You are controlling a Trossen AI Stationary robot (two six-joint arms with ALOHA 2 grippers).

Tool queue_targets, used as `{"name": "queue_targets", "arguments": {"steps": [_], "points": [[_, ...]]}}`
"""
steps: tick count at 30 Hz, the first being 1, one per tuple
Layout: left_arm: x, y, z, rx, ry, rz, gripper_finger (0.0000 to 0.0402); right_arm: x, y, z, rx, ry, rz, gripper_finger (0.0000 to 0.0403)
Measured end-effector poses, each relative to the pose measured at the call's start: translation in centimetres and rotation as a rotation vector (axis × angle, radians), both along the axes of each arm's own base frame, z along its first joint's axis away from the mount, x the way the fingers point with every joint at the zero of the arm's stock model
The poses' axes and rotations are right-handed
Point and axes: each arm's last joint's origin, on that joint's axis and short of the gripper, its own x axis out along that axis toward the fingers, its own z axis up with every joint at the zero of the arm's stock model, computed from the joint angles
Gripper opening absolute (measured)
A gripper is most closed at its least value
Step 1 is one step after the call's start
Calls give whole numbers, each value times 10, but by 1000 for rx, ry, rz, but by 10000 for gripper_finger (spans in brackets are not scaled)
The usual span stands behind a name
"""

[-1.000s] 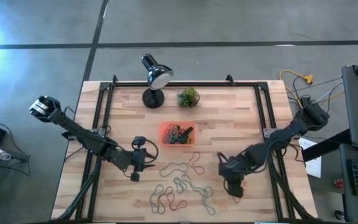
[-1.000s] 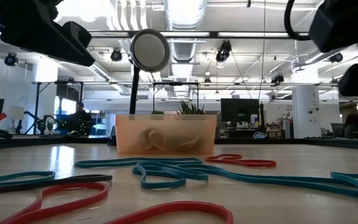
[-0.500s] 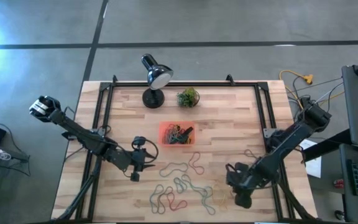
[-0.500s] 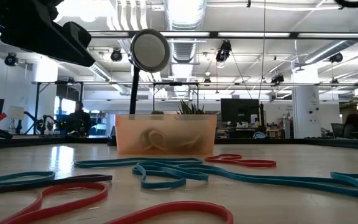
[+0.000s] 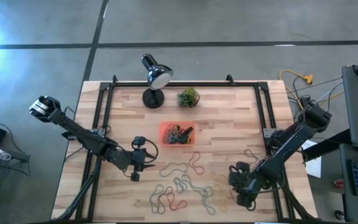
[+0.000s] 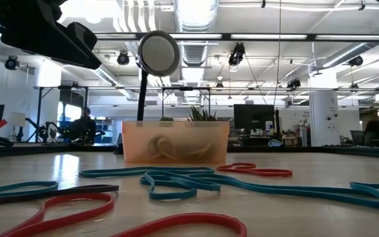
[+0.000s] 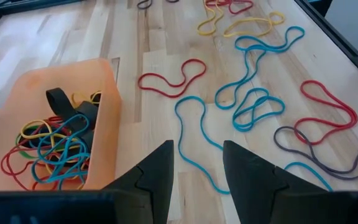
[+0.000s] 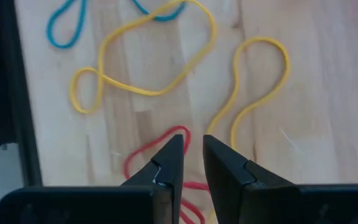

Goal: Pick and place rubber bands into bin
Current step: Put the red rubberband into the orange bin

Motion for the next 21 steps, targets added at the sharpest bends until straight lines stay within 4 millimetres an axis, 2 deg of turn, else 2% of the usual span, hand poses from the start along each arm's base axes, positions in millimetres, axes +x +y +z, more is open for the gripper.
{"name": "queue_targets", "arguments": {"steps": [10,21], "points": [[0,0,-1,1,2,0,123,-4,-1,-11,36,-7,-26,57],[-1,0,-2,2,3,0,123,-5,0,-13,51,-17,-28,57]]}}
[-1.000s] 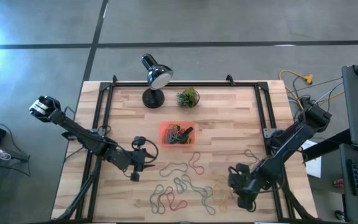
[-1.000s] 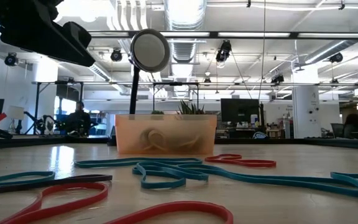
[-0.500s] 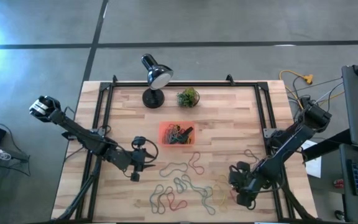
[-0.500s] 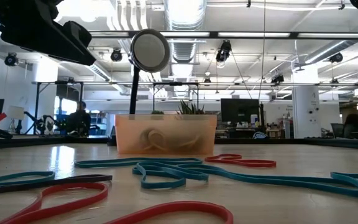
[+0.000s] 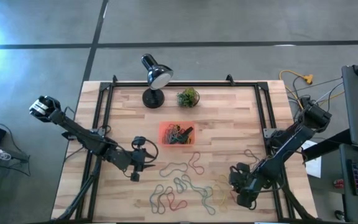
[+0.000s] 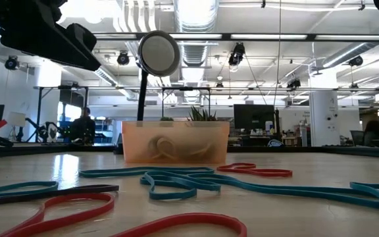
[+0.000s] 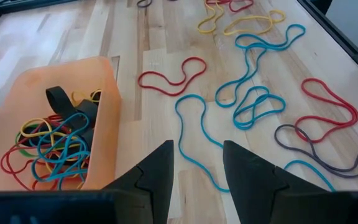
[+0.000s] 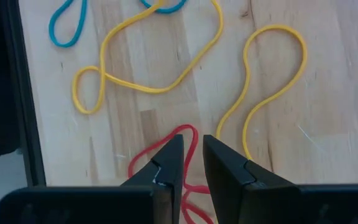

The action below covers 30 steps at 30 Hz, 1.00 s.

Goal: Pick and place rubber bands into bin
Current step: Put the red rubberband into the orange bin

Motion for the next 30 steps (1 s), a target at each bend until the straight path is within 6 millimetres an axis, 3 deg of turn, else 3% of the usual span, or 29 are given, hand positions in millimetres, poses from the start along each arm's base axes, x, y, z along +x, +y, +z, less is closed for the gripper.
{"name": "queue_targets", "arguments": {"steps": [12,17,24,30], "points": [[0,0,0,-5,-9,0,123,5,12,-26,19,120,28,57],[0,0,0,-6,-10,0,123,5,11,-25,22,123,12,50],[0,0,0,-7,-13,0,123,5,11,-21,-17,122,36,11],[0,0,0,-6,-12,0,123,10,12,-2,-94,79,47,9]]}}
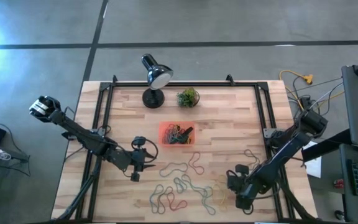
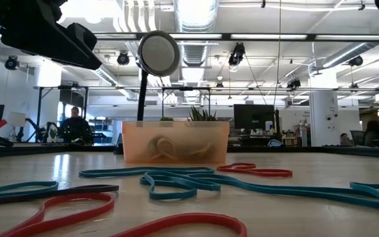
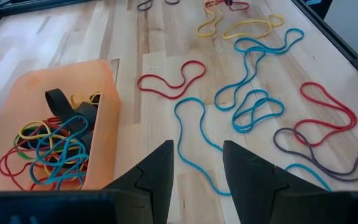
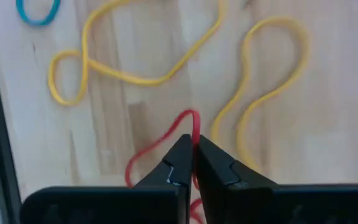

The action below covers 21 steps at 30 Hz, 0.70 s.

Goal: Pick and place rubber bands into bin
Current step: Put the red rubberband into the orange bin

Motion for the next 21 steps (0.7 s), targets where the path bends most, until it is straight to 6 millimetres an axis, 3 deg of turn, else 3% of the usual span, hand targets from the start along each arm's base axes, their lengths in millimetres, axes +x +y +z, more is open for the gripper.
{"name": "queue_targets", "arguments": {"steps": [12,21], "points": [[0,0,1,-6,-10,0,123,33,-5,78,-363,-214,95,9],[1,0,1,-7,-11,0,123,74,-26,141,-697,-450,173,9]]}}
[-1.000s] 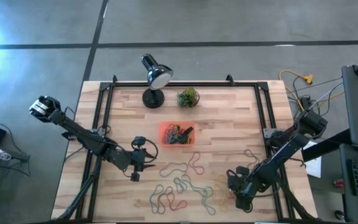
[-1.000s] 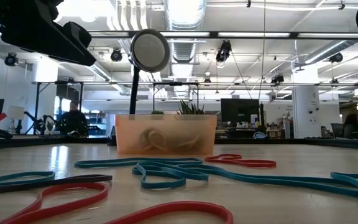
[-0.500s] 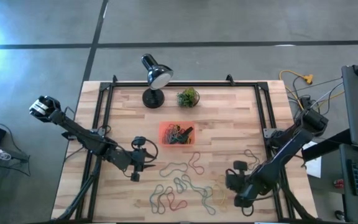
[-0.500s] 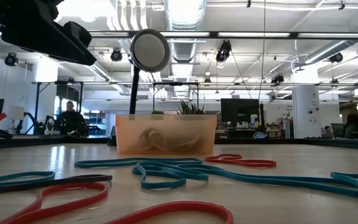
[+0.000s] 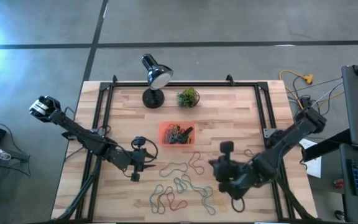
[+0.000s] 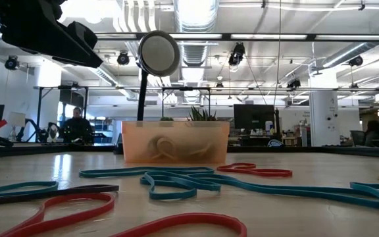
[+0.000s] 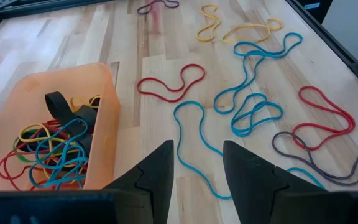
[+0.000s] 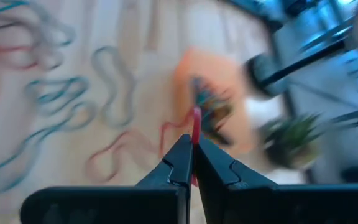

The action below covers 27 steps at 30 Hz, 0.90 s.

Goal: Pick and place rubber bands into bin
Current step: Put the red rubberband into the orange bin

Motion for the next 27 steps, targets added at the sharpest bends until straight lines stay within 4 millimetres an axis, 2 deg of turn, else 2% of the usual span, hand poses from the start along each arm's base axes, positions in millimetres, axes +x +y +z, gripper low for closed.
{"name": "queue_targets", "arguments": {"steps": [5,14,21,27], "points": [[0,0,0,0,0,0,123,25,-24,18,-105,-33,11,9],[0,0,0,1,0,0,123,59,-89,21,-199,-20,-92,9],[0,0,0,5,0,-3,123,75,-134,7,-85,-23,-136,9],[0,0,0,18,-1,-10,123,84,-158,-15,-21,-66,-92,9]]}}
